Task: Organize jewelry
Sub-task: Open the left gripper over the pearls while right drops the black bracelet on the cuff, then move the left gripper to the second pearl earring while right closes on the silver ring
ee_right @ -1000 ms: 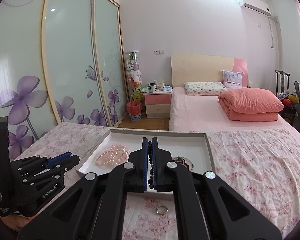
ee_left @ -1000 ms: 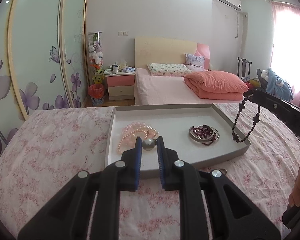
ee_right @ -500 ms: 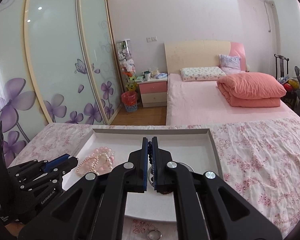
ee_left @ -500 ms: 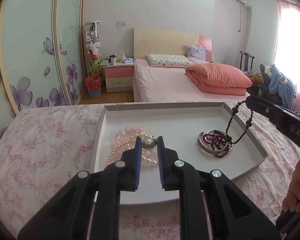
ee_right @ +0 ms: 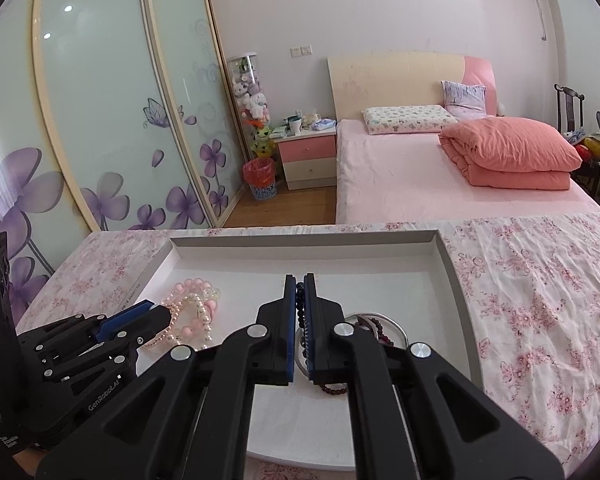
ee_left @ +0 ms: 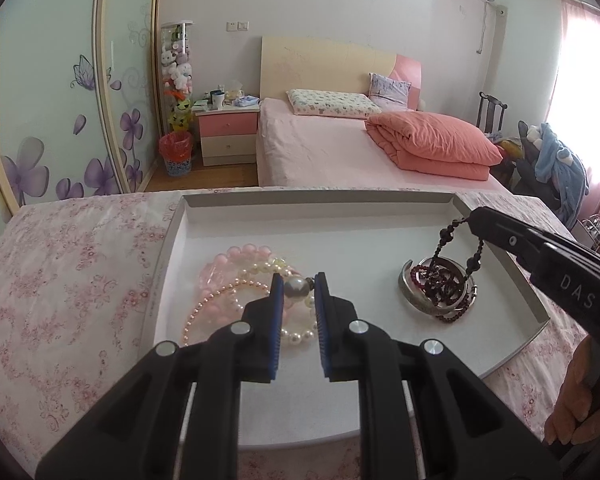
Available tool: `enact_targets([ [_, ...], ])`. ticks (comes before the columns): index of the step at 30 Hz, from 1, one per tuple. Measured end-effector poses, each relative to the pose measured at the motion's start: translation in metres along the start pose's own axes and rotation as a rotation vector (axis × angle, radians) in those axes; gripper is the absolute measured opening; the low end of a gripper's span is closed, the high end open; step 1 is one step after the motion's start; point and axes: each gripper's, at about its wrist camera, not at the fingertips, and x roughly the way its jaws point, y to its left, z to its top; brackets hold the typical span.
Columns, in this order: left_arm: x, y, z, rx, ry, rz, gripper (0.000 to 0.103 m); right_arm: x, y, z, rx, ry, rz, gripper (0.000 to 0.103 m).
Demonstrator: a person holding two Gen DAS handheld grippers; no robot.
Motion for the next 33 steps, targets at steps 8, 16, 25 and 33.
enact_targets([
  [8,0.005,0.006,0.0,-0.034,0.015,-0.018,0.034,0.003,-0.007,-0.005,0.018,0.027,-0.027,0.038],
  [16,-0.002,0.028,0.0,-0.108,0.018,-0.018,0.038,-0.007,-0.012,-0.007,0.026,0.002,-0.041,0.043],
  [25,-0.023,0.03,-0.013,-0.109,0.019,-0.002,0.044,-0.022,-0.01,-0.016,0.005,0.011,-0.032,0.043],
  [33,-0.05,0.029,-0.04,-0.073,0.044,0.022,0.053,-0.04,-0.012,-0.041,-0.027,0.059,-0.029,0.044],
])
